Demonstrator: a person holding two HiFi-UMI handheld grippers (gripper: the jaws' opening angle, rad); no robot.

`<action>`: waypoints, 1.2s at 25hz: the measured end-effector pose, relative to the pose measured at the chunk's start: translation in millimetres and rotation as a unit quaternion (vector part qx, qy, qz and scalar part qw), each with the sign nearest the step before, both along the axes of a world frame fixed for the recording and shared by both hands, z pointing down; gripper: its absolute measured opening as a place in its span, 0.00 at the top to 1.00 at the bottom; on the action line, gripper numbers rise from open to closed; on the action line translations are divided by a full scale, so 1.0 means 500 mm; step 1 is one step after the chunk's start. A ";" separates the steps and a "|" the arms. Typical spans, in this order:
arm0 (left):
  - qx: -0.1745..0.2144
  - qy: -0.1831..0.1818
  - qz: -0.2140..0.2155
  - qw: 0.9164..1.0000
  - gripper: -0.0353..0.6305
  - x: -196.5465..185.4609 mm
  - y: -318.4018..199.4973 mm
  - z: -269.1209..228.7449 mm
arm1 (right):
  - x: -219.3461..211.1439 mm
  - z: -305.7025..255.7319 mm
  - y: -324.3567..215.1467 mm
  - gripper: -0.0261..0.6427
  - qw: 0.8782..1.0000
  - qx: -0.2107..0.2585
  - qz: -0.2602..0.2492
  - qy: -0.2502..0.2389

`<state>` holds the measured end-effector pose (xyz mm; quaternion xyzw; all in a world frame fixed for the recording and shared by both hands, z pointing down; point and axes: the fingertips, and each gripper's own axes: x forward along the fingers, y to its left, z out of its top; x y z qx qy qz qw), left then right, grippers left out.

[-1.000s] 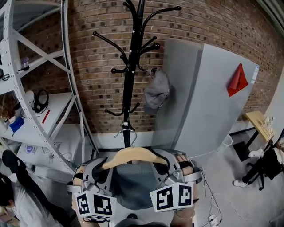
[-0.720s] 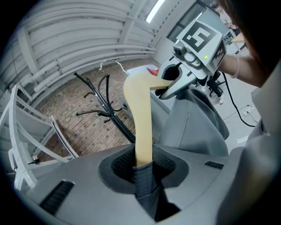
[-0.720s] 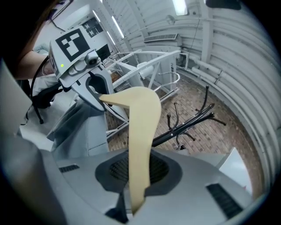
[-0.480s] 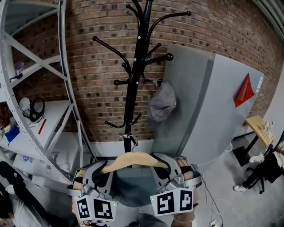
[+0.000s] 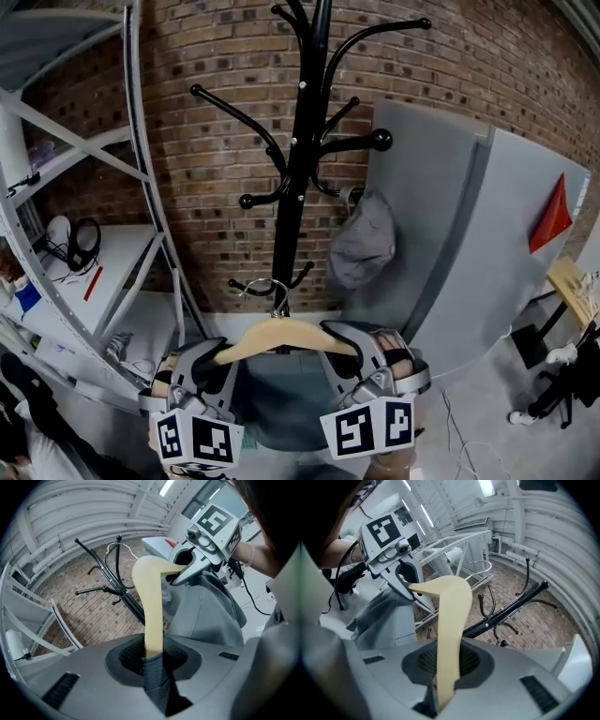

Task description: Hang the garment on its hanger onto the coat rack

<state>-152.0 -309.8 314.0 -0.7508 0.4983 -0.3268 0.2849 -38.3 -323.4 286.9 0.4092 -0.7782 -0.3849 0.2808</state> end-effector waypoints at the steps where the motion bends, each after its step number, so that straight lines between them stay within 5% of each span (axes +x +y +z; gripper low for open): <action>1: 0.003 -0.001 -0.001 1.000 0.82 0.001 -0.017 -0.004 | 0.002 -0.003 -0.017 0.87 1.000 0.001 -0.001 -0.002; 30: -0.003 -0.025 -0.026 0.999 0.82 -0.064 -0.300 -0.081 | -0.058 -0.069 -0.302 0.87 1.000 -0.005 -0.013 -0.023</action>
